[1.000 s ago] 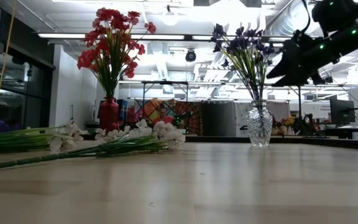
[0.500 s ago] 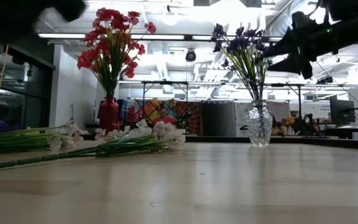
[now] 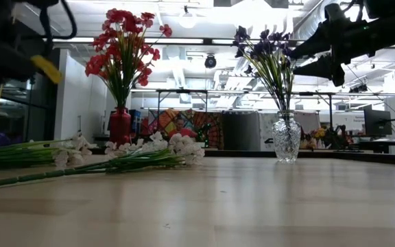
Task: Sort flowers into vase by color
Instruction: Put the violet flowers into the transparent vase
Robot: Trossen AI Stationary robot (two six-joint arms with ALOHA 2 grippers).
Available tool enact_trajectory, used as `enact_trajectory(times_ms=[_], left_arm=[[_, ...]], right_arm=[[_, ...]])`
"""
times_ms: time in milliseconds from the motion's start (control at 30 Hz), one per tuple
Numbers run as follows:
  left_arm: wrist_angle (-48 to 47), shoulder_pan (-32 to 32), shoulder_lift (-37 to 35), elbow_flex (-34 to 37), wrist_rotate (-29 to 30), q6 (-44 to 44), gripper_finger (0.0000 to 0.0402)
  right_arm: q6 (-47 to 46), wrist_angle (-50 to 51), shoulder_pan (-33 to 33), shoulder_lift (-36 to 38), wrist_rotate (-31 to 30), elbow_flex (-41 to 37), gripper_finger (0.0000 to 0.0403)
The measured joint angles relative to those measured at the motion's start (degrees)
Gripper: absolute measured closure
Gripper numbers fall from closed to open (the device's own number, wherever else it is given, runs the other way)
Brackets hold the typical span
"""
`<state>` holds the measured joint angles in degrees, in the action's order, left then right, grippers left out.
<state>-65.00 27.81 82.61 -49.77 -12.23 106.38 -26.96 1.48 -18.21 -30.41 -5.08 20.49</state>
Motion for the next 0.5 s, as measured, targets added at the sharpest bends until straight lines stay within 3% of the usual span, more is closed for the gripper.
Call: enact_trajectory(times_ms=[167, 500], left_arm=[[7.2, 0.0, 0.0, 5.2, -2.6, 1.3, 0.019], [12.2, -0.5, 0.0, 11.1, -3.6, 3.7, 0.019]], right_arm=[[0.3, 0.0, 0.0, 0.0, -0.9, 0.0, 0.016], [0.5, 0.0, 0.0, 0.0, -1.0, 0.0, 0.016]])
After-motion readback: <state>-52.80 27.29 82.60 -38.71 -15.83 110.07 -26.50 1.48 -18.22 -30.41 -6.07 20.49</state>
